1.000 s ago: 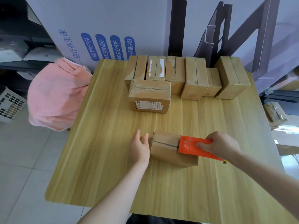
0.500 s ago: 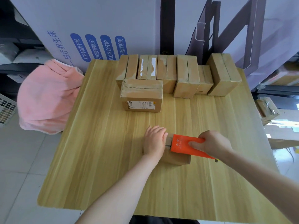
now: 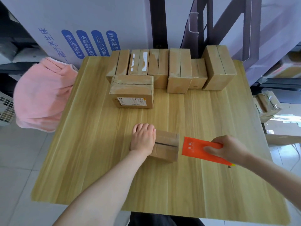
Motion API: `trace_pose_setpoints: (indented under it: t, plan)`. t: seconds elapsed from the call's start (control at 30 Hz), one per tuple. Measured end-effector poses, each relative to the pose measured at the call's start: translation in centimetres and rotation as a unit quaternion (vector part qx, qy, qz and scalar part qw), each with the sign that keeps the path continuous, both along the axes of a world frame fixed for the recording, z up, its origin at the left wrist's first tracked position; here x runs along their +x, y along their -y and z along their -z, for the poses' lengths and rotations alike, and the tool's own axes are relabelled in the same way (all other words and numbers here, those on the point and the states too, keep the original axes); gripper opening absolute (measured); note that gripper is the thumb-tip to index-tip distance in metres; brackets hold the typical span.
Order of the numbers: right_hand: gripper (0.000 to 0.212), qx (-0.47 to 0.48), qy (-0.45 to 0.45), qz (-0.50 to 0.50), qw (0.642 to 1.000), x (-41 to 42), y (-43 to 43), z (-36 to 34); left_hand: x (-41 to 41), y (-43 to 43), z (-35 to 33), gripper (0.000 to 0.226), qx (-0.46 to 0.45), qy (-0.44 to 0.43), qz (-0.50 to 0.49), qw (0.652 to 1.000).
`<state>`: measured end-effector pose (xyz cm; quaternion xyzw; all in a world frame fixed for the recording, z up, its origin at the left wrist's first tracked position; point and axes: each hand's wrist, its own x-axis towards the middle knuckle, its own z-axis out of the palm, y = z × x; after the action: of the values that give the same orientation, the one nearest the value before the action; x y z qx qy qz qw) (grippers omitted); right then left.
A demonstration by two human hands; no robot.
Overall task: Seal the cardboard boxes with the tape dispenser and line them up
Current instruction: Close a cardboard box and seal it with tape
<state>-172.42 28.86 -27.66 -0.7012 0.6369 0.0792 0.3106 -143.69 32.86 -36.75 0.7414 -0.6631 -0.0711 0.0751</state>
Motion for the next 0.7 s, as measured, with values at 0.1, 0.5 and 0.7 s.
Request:
trace_pose_setpoints:
  t: [0.1, 0.5, 0.7]
  plan:
    - [0.025, -0.003, 0.006, -0.012, 1.000, -1.2, -0.4, 0.3, -0.1, -0.1, 0.1, 0.042, -0.004, 0.006, -0.002, 1.000]
    - [0.040, 0.028, -0.083, -0.041, 0.995, 1.3, 0.8, 1.7, -0.5, 0.0, -0.2, 0.042, 0.006, 0.001, -0.013, 1.000]
    - [0.037, 0.030, -0.157, -0.051, 0.986, 5.7, 2.9, 0.4, -0.4, 0.0, 0.0, 0.062, 0.029, 0.031, 0.006, 0.999]
